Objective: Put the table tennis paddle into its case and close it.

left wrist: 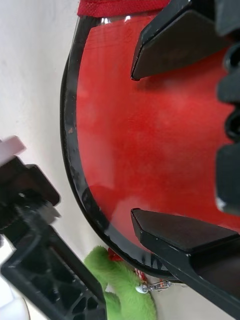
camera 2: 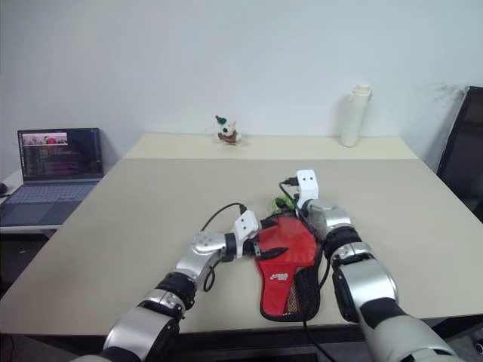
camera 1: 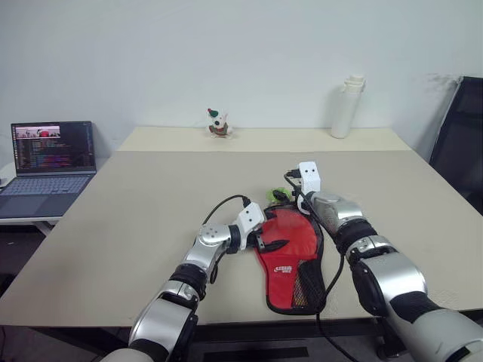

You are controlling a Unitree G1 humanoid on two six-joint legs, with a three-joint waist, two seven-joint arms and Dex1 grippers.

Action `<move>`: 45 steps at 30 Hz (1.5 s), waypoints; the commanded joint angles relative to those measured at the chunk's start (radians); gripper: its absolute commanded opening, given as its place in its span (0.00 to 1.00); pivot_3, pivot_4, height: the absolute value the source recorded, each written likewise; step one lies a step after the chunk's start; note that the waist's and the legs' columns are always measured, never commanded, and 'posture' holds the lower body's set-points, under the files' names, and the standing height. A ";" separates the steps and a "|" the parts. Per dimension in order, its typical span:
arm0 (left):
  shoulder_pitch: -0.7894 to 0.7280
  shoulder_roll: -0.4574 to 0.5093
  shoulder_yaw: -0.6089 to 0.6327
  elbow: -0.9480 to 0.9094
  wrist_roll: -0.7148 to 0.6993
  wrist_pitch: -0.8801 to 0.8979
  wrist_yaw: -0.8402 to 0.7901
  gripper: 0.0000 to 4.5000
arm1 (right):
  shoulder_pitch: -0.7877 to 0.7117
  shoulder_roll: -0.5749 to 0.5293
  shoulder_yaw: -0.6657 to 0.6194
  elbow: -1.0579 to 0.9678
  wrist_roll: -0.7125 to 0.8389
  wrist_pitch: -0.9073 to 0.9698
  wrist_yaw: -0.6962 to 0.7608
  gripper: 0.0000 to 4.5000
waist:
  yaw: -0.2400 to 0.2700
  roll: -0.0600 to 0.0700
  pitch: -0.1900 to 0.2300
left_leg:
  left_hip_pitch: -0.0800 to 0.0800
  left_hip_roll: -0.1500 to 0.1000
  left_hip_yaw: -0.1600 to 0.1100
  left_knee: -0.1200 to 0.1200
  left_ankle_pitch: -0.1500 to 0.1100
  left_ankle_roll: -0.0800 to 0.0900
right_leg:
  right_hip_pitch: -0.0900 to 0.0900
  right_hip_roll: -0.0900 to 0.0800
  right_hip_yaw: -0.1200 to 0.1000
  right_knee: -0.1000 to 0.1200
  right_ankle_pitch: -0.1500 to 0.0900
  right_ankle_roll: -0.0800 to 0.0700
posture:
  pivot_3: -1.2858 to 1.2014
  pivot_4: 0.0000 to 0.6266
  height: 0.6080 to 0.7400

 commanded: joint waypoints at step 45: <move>-0.033 -0.005 -0.078 0.219 0.117 0.031 0.115 1.00 | -0.055 0.063 -0.215 0.081 -0.050 -0.091 -0.107 0.01 | -0.002 0.001 -0.001 | 0.003 0.000 -0.001 0.000 0.000 0.000 | 0.003 0.000 0.000 0.000 0.000 0.000 | 0.52 0.24 1.00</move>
